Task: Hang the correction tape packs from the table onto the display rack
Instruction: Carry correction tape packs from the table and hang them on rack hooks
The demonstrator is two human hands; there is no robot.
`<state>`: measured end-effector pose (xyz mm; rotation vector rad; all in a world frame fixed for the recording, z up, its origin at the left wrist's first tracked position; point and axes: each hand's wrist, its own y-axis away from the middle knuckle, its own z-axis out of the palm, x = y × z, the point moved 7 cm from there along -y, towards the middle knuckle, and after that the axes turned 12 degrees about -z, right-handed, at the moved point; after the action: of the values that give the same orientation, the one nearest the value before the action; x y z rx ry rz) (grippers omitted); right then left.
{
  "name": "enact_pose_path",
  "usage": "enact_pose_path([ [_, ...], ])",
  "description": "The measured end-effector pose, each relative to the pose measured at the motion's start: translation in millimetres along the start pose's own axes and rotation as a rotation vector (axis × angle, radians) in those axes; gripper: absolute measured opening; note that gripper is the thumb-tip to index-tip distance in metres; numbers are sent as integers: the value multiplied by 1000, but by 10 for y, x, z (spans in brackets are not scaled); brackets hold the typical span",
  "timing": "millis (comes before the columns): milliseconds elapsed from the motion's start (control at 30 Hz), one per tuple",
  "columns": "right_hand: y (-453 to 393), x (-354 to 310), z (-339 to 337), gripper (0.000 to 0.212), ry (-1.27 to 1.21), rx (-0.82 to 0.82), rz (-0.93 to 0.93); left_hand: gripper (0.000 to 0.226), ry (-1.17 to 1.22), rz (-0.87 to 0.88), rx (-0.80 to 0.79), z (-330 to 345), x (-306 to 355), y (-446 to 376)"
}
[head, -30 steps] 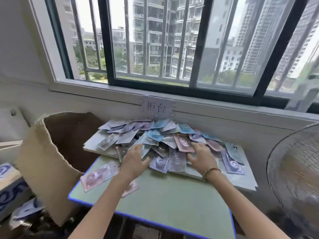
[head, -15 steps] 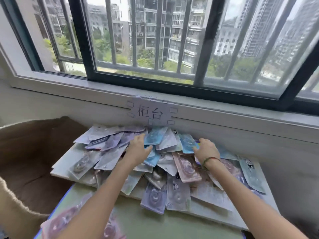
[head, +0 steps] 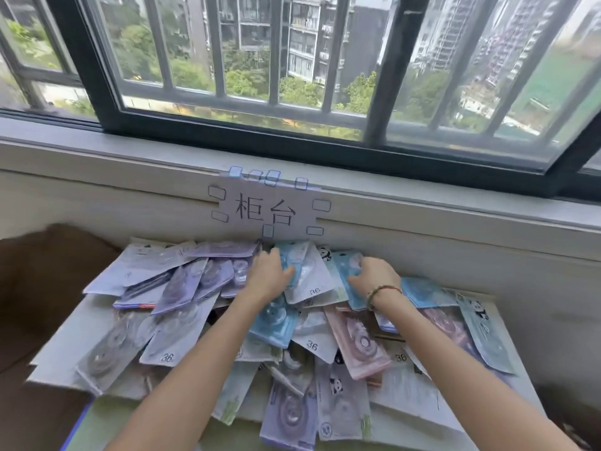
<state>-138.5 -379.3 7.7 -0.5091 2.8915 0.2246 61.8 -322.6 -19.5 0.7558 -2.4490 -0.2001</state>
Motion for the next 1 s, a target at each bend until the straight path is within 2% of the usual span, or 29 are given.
enact_pose_path([
  [200, 77, 136, 39, 61, 156, -153, 41, 48, 27, -33, -1, -21, 13, -102],
  [333, 121, 175, 180, 98, 67, -250, 64, 58, -33, -18, -27, 46, 42, -59],
  [400, 128, 188, 242, 109, 13, -267, 96, 71, -10, -12, -67, 101, 39, -49],
  [467, 133, 193, 258, 112, -3, -267, 112, 89, 4, -12, -118, 168, 15, -56],
  [533, 136, 191, 245, 111, -7, -255, 101, 95, -12, -4, -153, 194, 2, -40],
  [667, 215, 202, 216, 111, -42, -214, 120, 71, 21, 36, -168, 159, 39, 23],
  [733, 256, 204, 194, 107, -72, -174, 133, 71, 92, 34, -162, 130, 36, 35],
  [833, 312, 219, 114, 104, -136, -112, 148, 90, 161, 20, -85, 53, 28, 62],
  [900, 362, 238, 30, 110, -192, -68, 163, 107, 193, 10, -40, 4, 41, 118],
  [1000, 471, 235, -117, 123, -252, 9, 164, 118, 228, 32, 36, -78, 85, 263],
])
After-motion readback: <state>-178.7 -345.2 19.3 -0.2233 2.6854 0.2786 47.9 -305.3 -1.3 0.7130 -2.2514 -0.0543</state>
